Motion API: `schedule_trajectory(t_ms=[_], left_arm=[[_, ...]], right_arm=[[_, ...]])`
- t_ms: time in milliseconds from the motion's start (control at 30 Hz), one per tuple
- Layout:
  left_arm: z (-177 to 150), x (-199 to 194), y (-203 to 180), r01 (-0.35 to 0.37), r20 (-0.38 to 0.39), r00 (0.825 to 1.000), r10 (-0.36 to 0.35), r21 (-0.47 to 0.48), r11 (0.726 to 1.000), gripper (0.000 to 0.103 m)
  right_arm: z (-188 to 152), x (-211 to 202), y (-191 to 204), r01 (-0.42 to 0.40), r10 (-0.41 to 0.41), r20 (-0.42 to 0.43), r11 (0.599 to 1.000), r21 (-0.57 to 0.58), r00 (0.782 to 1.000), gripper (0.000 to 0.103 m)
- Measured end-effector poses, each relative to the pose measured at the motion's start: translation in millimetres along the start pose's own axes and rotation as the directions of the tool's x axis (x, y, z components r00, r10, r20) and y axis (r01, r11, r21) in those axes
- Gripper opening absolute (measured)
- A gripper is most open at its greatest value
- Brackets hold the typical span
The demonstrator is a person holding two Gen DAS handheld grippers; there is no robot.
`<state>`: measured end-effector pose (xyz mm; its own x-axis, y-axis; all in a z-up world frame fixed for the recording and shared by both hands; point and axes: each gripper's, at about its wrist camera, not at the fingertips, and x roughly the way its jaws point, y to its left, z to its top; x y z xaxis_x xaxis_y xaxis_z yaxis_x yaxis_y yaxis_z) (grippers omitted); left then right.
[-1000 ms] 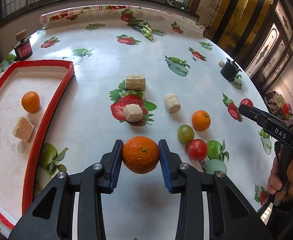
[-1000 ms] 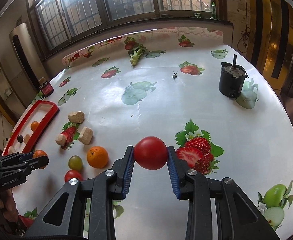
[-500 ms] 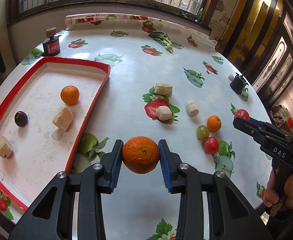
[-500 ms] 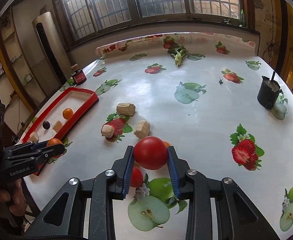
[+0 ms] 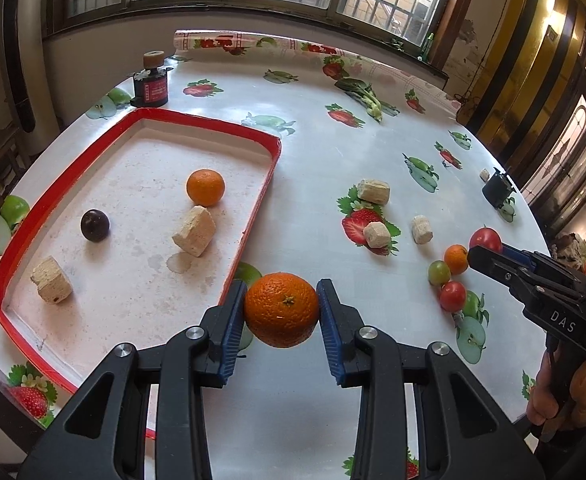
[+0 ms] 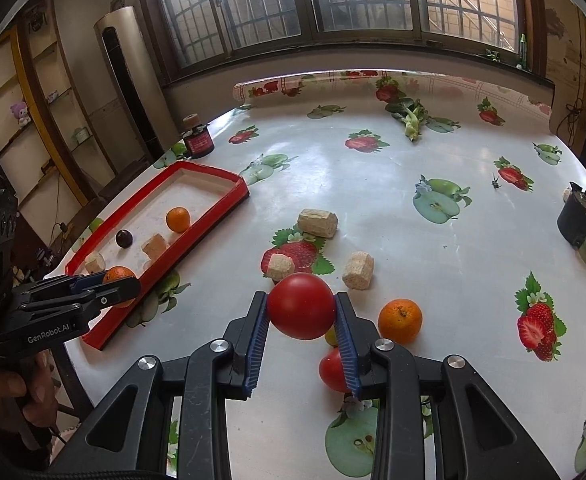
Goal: Organize fruits
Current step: 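Carry the orange and red tomato toward the red tray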
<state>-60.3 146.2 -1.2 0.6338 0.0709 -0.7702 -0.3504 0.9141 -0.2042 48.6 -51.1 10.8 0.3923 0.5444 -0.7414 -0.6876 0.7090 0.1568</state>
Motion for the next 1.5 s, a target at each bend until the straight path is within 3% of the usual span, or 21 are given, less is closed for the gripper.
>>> schedule_trajectory(t_ms=[1067,1500], left_arm=[[4.3,6.7,77.7,-0.074,-0.021,0.997,0.072,-0.129,0.989,0.033],[44.3,26.8,102.1,-0.121,-0.030,0.993,0.118,-0.129,0.984,0.033]], right_arm=[[37.1,70.9,99.8,-0.146,0.134,-0.085,0.978,-0.148,0.987,0.033],[82.1,133.3,118.9,-0.171,0.151,-0.136,0.974,-0.151,0.979,0.033]])
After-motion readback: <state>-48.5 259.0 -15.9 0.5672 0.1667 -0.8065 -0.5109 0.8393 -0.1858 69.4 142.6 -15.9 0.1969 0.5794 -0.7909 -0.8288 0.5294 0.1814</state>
